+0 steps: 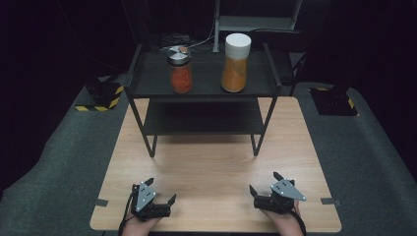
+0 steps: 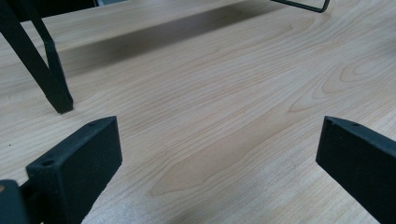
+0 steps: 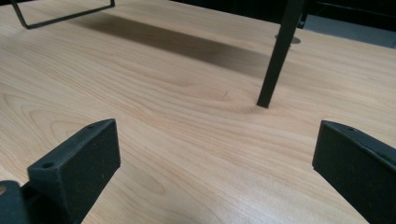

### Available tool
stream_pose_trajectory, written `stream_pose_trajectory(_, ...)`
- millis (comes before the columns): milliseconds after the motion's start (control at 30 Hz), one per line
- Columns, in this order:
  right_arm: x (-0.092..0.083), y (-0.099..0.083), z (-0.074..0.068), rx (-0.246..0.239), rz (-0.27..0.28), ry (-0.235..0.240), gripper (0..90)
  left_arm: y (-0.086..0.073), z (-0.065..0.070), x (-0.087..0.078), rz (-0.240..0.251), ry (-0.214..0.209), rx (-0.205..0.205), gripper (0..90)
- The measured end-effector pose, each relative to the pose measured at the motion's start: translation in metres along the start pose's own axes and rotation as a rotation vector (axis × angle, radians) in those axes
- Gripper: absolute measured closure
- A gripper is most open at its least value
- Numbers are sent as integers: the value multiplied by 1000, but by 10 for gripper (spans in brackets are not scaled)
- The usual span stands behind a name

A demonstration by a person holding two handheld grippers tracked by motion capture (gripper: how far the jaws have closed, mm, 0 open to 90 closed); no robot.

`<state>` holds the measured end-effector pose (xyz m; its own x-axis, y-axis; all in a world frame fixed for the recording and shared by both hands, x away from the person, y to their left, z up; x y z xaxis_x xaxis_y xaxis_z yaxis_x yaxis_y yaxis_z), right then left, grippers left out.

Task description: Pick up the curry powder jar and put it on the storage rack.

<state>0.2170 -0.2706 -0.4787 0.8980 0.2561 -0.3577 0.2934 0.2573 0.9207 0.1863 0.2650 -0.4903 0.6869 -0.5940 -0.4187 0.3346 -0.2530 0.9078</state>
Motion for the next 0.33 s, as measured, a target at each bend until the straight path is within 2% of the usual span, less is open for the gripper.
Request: stream_pose_trajectory(333, 0, -7, 1, -2, -4, -11, 3, 0, 0, 0, -3, 1, -4, 4)
Point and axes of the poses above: each handheld gripper's, and its own axes: x roughly forward along the jaws, y roughly out of its top, z roughly to its right, the point moved 2 cm from there along x, roughly forward along the jaws, and after that the axes turned 11 degrees about -y, right-handed, at the moved point
